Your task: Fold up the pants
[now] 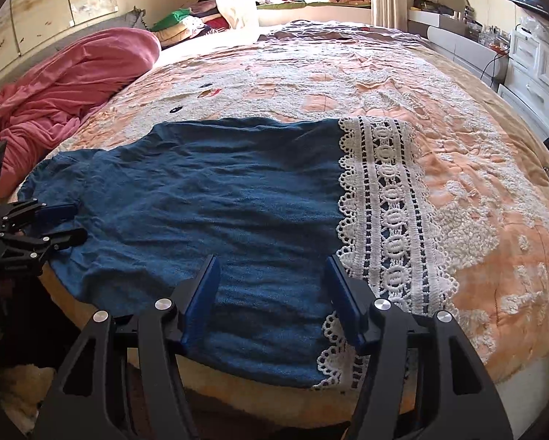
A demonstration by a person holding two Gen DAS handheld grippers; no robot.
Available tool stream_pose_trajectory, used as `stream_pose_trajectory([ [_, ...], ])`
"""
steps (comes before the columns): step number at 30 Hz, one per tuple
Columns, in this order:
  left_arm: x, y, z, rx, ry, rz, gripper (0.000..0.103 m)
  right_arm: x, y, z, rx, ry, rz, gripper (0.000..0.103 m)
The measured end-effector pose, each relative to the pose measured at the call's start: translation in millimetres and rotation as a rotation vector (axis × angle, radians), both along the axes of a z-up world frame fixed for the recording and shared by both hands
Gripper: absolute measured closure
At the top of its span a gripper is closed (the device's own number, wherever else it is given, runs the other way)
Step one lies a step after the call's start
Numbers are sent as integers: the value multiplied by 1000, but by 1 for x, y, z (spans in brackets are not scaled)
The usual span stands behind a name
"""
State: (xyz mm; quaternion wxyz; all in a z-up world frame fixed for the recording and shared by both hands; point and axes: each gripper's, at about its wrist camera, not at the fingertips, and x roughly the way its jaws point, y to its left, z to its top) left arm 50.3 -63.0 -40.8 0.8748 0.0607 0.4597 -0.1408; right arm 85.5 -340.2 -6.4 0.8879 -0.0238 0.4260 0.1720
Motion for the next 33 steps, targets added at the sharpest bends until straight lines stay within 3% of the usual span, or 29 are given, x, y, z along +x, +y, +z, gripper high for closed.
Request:
stream_pose_trajectory([
  [4, 6, 4, -4, -38, 6, 8, 47, 0, 6, -5, -39, -11, -8, 43],
  [7, 10, 7, 4, -79, 36, 25, 45, -4, -1, 3, 26, -11, -27, 42],
  [10, 11, 1, 17, -91, 56, 24, 27, -18, -20, 20, 119, -56, -94, 28],
  [13, 14, -12, 36, -80, 19, -23, 25, -34, -40, 31, 140, -84, -158, 26],
  [18, 31, -53, 66, -54, -62, -131, 10, -52, -72, 39, 161, -85, -268, 19],
  [26, 81, -137, 84, -32, -74, -347, 10, -64, -84, 28, 232, -40, -314, 16],
  [33, 133, -187, 68, -46, -24, -468, 10, -52, -93, 12, 325, 18, -372, 17],
])
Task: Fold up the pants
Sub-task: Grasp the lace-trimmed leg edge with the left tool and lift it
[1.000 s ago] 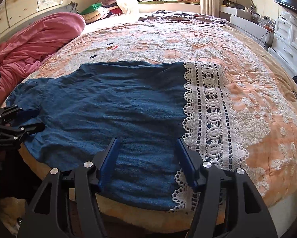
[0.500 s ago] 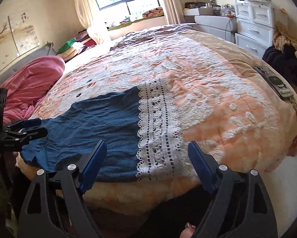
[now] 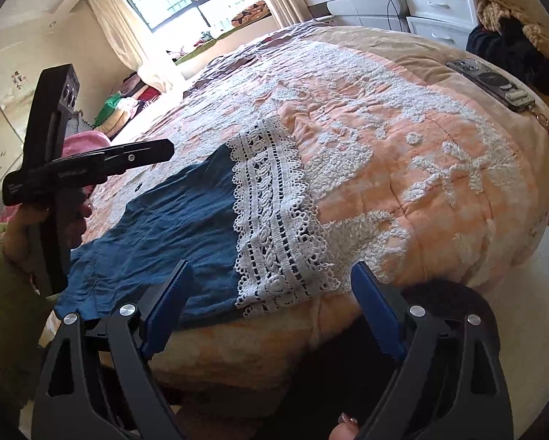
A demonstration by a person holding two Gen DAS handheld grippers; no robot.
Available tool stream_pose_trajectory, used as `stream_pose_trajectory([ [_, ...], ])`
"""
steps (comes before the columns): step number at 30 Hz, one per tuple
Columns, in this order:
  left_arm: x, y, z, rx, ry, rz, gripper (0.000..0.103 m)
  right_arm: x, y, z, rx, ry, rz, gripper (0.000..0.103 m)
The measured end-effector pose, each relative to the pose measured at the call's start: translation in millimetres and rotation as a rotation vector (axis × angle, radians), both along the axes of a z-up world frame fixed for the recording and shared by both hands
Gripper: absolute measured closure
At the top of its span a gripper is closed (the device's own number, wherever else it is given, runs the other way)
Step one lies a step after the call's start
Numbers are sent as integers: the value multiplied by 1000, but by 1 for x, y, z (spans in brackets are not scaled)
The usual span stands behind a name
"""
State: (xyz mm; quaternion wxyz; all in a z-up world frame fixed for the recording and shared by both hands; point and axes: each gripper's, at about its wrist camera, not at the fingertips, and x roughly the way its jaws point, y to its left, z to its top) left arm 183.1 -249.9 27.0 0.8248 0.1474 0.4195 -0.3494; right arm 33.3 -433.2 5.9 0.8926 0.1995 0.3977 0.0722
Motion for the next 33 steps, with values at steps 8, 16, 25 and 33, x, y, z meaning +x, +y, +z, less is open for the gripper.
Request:
stream_pose_trajectory([
  [8, 49, -35, -36, 36, 110, -70, 31, 12, -2, -15, 55, 56, -7, 34],
  [16, 64, -50, -57, -23, 218, -165, 50, 16, -2, -22, 72, 67, -27, 53],
  [25, 68, -56, -69, -29, 267, -183, 78, 30, -3, -25, 90, 81, -46, 63],
  [33, 69, -40, -54, -131, 277, -175, 90, 21, 1, -6, 49, 21, -52, 80],
])
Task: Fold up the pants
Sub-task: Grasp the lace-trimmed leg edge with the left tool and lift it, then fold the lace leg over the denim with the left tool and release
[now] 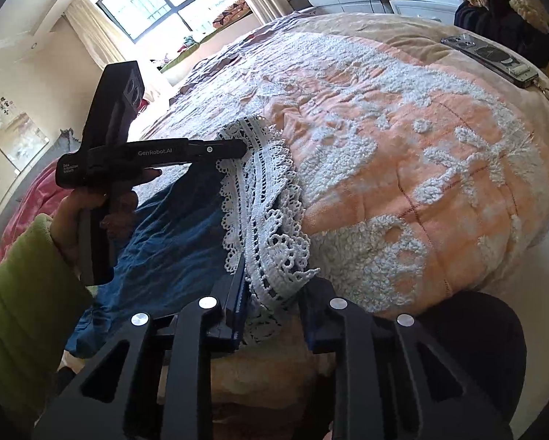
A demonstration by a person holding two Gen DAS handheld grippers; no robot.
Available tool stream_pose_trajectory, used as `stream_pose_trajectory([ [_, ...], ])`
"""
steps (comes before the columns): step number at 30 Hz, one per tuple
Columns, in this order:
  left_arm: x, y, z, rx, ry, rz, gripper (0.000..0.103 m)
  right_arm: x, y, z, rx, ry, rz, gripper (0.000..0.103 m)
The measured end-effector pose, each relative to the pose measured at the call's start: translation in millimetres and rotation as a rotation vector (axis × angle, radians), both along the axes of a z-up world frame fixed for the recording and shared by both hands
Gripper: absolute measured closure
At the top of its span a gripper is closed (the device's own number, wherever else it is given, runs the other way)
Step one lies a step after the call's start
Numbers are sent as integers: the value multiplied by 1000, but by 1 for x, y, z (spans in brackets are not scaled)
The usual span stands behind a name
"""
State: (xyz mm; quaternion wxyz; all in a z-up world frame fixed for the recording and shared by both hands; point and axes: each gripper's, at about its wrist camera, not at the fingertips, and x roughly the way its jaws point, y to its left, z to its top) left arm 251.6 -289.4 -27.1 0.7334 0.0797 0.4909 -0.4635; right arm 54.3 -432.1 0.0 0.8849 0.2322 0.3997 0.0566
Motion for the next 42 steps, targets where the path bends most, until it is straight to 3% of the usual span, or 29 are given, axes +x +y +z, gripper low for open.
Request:
stream_pose_trajectory([
  [6, 0, 13, 17, -73, 1, 18, 90, -2, 15, 25, -3, -70, 28, 84],
  [9, 1, 28, 31, -135, 2, 44, 91, -2, 33, 46, -58, -134, 73, 85],
  [17, -4, 111, 57, -287, 7, 177, 91, 9, 105, 91, -109, -262, 287, 85],
  [22, -14, 183, 49, -311, -1, 336, 91, 23, 170, 89, -136, -253, 469, 85],
  [26, -17, 229, 35, -326, 34, 458, 90, 29, 219, 71, -171, -202, 585, 85],
  [30, -19, 250, 24, -292, 98, 553, 78, 22, 256, 47, -228, -137, 678, 85],
  [32, -20, 263, 23, -329, 136, 579, 74, 18, 269, 35, -260, -109, 722, 85],
  [35, -21, 280, 23, -365, 208, 632, 60, 5, 284, 26, -318, -107, 759, 85],
  [39, -30, 286, 22, -373, 269, 629, 43, 2, 292, 21, -341, -121, 775, 83],
  [42, -38, 290, 21, -372, 269, 624, 40, 2, 297, 15, -344, -108, 781, 82],
])
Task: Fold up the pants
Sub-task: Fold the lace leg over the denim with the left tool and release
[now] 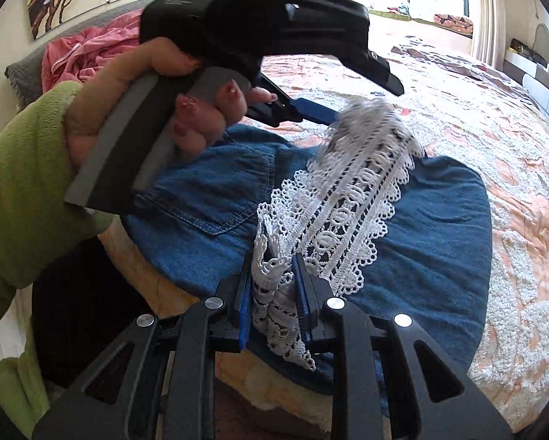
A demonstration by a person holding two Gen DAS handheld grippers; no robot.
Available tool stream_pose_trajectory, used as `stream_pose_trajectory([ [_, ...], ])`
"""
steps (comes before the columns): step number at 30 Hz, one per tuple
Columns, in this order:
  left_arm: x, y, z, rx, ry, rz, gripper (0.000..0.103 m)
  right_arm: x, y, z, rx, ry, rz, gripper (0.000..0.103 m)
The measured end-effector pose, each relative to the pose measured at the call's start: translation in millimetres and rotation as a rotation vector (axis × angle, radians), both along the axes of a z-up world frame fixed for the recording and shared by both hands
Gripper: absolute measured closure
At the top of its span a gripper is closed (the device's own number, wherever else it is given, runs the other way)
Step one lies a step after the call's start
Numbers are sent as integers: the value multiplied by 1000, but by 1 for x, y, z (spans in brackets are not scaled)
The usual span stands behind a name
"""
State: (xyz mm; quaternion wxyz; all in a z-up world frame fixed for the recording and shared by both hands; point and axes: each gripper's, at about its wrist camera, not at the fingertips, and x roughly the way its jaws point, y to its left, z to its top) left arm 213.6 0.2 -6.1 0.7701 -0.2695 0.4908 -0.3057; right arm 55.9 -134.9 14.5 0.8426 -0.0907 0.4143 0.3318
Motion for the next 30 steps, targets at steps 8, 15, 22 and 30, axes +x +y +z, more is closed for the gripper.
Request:
stream_pose_trajectory([
  [8, 7, 4, -22, 72, 38, 58, 52, -8, -4, -6, 1, -18, 9, 80],
  [15, 3, 0, -21, 144, 23, 43, 90, -13, -1, -8, -5, -34, 44, 69],
  [22, -1, -9, -34, 279, -31, 24, 87, -18, -2, -5, 28, -20, 80, 47],
  [30, -5, -16, -30, 359, -87, 19, 84, -15, -41, 21, 188, 22, -10, 41],
])
